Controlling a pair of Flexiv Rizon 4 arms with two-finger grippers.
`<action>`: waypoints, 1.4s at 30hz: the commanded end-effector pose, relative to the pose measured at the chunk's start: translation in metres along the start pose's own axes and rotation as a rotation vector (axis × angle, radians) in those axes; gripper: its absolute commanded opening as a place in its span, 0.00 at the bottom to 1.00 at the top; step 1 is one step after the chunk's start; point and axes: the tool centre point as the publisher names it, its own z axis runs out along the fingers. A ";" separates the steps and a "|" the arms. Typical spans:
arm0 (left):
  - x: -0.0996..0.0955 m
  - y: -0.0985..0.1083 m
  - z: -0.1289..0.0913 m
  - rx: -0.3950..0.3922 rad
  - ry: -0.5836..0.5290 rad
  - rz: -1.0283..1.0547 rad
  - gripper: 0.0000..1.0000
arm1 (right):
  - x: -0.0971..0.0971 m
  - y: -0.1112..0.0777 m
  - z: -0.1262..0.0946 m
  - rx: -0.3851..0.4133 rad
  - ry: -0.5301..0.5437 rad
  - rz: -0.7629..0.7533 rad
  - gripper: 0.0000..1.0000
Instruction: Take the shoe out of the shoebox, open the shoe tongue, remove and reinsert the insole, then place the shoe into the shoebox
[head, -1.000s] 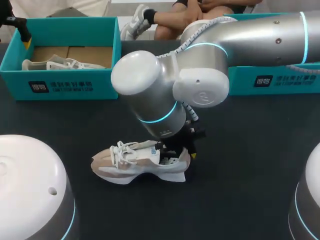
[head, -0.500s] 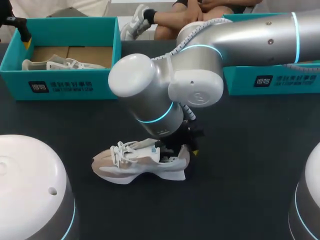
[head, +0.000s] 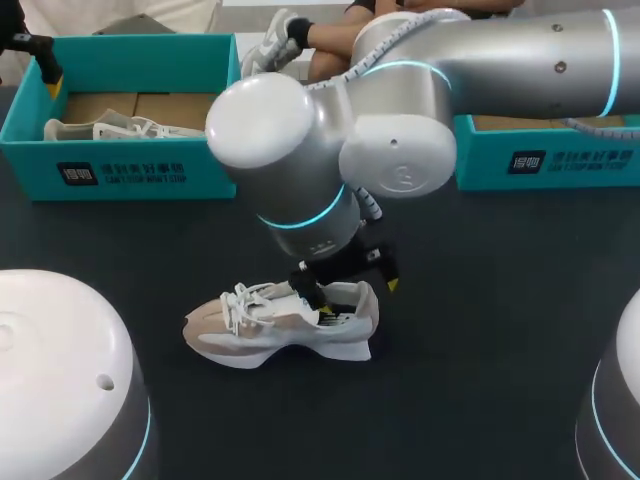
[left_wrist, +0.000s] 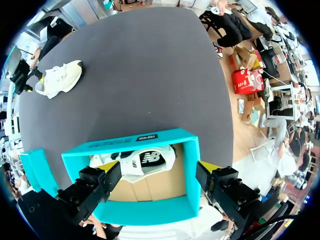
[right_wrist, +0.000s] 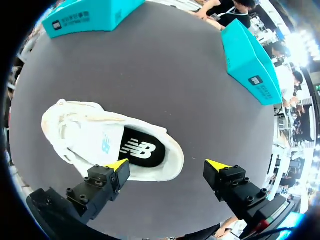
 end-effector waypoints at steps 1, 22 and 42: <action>0.000 -0.001 0.000 -0.003 0.001 0.001 1.00 | -0.014 -0.003 -0.016 -0.082 0.177 -0.255 1.00; 0.000 -0.001 0.000 -0.003 0.001 0.001 1.00 | -0.010 -0.006 -0.027 -0.153 0.272 -0.590 1.00; 0.000 -0.001 0.000 -0.003 0.001 0.001 1.00 | -0.039 -0.005 -0.028 -0.256 0.488 -1.142 1.00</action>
